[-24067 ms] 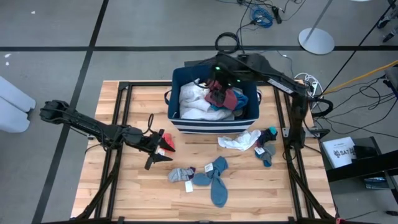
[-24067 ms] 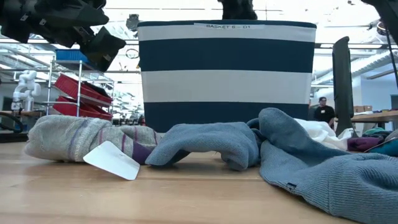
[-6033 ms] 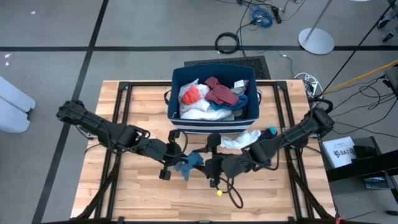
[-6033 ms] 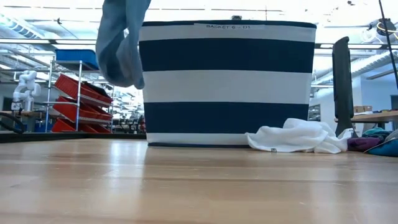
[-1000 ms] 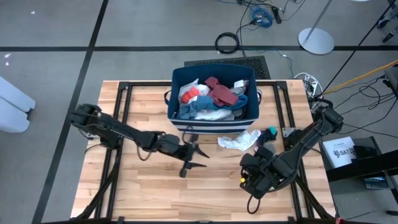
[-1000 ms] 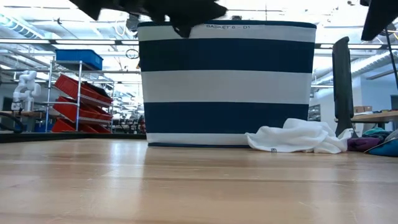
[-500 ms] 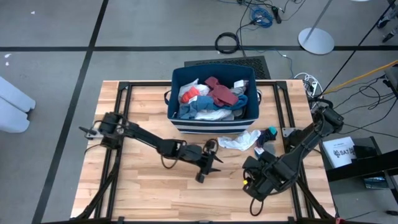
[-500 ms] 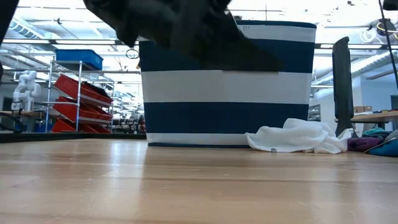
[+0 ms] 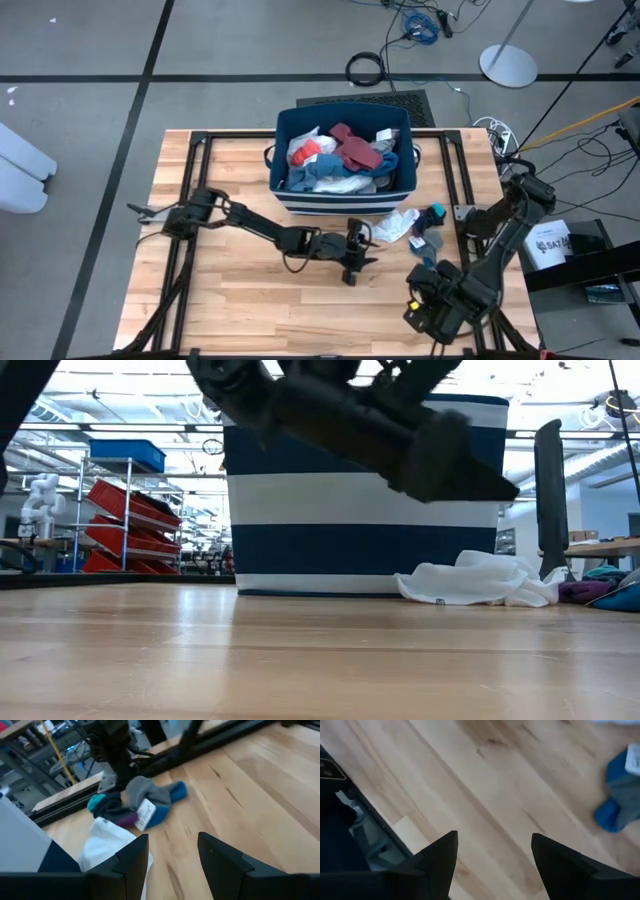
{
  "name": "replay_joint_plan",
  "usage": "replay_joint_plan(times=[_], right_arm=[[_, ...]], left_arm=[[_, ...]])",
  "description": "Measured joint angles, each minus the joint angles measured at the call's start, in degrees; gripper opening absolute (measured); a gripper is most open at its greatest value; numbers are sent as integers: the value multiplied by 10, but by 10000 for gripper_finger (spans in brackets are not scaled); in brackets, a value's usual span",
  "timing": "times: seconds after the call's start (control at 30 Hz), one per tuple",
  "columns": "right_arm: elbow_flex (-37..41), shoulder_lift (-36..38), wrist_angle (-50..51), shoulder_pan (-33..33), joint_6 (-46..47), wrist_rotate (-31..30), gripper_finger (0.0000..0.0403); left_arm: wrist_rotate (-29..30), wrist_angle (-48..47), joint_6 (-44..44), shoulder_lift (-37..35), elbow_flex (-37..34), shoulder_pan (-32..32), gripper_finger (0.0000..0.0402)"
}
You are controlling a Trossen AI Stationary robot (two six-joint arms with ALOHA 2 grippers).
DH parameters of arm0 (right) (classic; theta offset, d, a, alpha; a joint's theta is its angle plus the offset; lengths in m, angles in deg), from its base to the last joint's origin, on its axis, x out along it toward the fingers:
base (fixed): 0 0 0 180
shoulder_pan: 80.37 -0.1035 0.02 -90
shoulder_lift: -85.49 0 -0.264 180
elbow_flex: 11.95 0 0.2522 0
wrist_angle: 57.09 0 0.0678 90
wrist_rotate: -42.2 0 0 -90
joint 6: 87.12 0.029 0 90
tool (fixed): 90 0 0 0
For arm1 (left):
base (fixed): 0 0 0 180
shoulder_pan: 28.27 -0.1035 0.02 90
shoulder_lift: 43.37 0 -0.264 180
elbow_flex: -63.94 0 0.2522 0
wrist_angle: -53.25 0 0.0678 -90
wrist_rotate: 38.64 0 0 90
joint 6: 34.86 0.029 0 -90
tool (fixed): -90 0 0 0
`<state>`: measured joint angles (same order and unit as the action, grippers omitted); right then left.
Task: Sort clothes
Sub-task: Put the white socks into the blue laundry organizer
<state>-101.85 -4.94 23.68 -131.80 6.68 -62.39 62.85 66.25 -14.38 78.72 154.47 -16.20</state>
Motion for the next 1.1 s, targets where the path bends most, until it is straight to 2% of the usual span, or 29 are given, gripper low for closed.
replay_joint_plan(times=[0.33,0.6,0.73,0.87,1.1], right_arm=[[0,0,2,-51,82,-2,240],[0,0,6,-55,87,-6,240],[0,0,15,-55,87,-6,240],[0,0,23,-54,86,-6,240],[0,0,22,-54,88,-6,240]], left_arm=[[5,-2,11,63,64,-34,180],[5,-4,183,90,94,-30,180],[2,-5,228,90,94,-31,180],[2,-73,281,91,123,-33,180],[-6,-183,280,119,219,-43,180]])
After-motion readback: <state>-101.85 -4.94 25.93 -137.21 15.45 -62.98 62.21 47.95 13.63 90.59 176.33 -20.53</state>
